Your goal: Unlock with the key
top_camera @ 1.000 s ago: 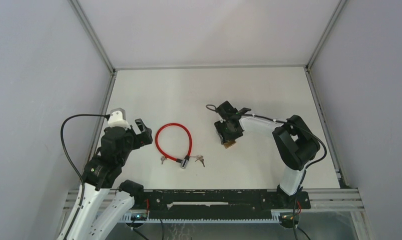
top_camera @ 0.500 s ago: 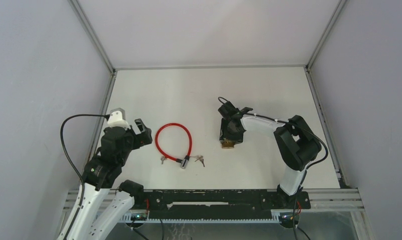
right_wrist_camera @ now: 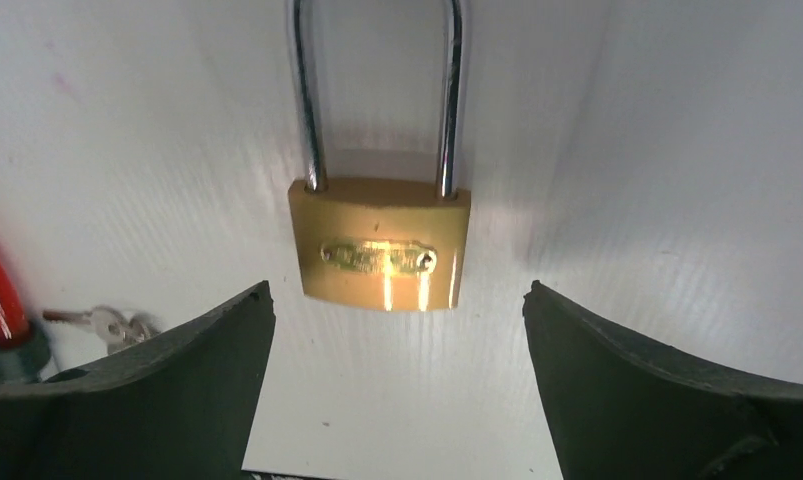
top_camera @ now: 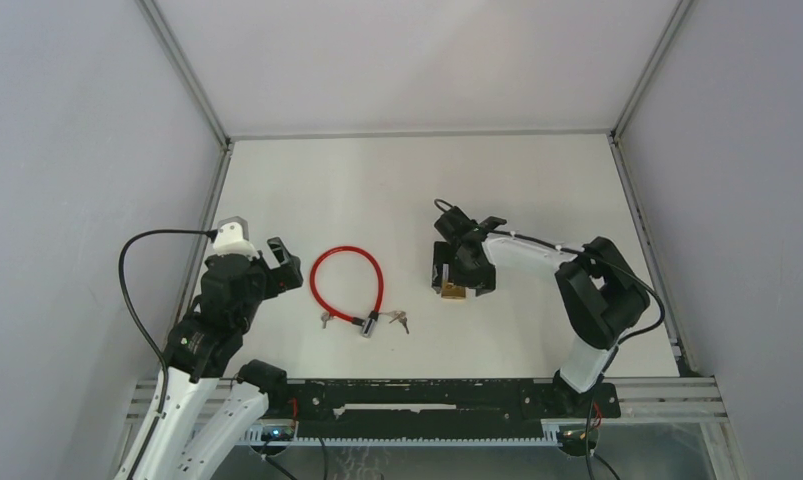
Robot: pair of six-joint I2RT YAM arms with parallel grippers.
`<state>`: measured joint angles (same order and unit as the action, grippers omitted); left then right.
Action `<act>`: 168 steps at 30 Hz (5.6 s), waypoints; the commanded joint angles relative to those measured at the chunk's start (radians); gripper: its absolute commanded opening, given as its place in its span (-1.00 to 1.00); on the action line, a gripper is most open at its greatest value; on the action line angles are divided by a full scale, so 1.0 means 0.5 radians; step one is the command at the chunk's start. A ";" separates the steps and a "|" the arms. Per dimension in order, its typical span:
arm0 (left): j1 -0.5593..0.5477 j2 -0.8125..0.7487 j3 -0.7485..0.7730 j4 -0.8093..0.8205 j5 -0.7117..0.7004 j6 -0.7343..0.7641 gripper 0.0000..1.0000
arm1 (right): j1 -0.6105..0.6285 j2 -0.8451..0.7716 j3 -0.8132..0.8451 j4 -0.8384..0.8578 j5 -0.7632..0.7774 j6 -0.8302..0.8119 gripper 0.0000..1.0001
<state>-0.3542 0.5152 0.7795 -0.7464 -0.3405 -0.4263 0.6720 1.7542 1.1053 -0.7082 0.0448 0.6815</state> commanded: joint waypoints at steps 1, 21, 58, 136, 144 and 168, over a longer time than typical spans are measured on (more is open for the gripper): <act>-0.010 -0.016 -0.025 0.039 -0.037 0.033 0.99 | 0.084 -0.234 0.012 -0.020 0.119 -0.223 0.99; -0.014 -0.024 -0.029 0.045 -0.025 0.030 0.99 | 0.653 -0.088 0.252 0.176 -0.024 -0.433 0.58; -0.028 -0.039 -0.031 0.048 -0.038 0.024 1.00 | 0.276 0.341 0.262 0.289 -0.843 0.438 -0.19; -0.034 -0.131 0.029 0.079 0.002 -0.169 0.99 | -0.229 -0.369 -0.118 0.507 -1.462 0.299 -1.00; -0.032 -0.052 0.194 0.225 0.445 -0.360 1.00 | -0.272 -0.574 -0.119 0.754 -1.558 0.598 -1.00; -0.043 0.314 0.095 1.763 1.811 -1.588 0.41 | 0.035 -1.212 -0.119 1.855 -0.705 1.082 -1.00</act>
<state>-0.3710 0.6655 0.8177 -0.0700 0.4953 -1.0878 0.6411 1.1751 1.0382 0.0990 -0.4278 1.2152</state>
